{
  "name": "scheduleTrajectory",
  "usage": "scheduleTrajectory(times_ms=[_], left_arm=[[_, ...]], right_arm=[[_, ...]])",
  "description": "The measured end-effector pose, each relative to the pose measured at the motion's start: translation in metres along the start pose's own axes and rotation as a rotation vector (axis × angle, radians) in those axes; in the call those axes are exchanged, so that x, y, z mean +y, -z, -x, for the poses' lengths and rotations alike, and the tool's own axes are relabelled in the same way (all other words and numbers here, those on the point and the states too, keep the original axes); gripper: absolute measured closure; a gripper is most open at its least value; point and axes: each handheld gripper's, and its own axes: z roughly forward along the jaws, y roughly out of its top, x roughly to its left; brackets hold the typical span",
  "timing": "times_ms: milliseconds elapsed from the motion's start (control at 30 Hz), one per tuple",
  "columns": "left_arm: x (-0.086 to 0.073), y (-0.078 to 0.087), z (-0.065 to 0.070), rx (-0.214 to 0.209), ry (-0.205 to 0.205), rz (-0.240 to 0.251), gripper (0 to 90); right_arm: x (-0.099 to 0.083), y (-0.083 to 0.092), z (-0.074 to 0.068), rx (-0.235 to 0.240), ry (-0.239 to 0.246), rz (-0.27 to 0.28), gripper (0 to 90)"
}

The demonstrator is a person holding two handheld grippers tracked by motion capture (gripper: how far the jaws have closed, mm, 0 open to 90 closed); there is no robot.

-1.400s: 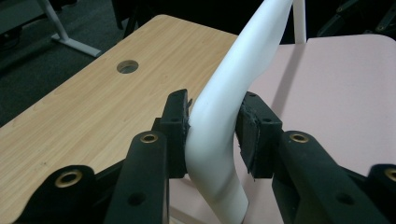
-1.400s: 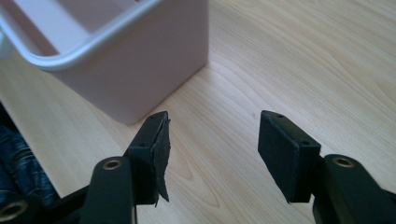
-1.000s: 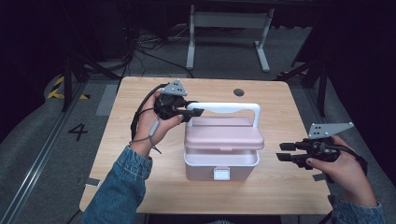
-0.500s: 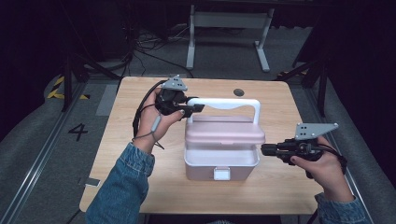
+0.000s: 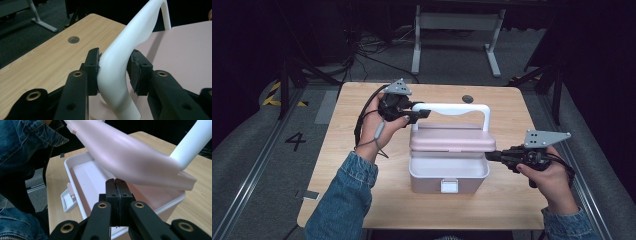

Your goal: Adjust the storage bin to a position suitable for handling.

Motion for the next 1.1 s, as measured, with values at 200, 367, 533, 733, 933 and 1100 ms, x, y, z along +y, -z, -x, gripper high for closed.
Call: scheduleTrajectory(times_ms=[200,367,533,733,933,1100], left_arm=[[-0.002,0.000,0.000,0.007,-0.001,0.015,64.2],[-0.004,0.000,-0.002,0.020,0.013,0.042,53.4],[-0.007,0.009,-0.003,0.079,0.047,0.057,36.2],[-0.015,0.033,0.000,0.131,0.034,0.087,30.9],[-0.027,0.050,0.007,0.162,0.006,0.062,29.3],[-0.039,0.061,0.012,0.165,-0.001,0.033,29.6]], right_arm=[[0.002,0.001,0.000,-0.015,0.006,0.029,90.0],[0.003,0.001,0.001,-0.018,0.010,0.034,90.0],[0.006,0.000,0.002,-0.019,0.015,0.039,90.0],[0.011,-0.001,0.006,-0.023,0.021,0.060,90.0],[0.015,0.000,0.010,-0.035,0.016,0.082,90.0],[0.019,0.001,0.013,-0.047,0.003,0.105,90.0]])
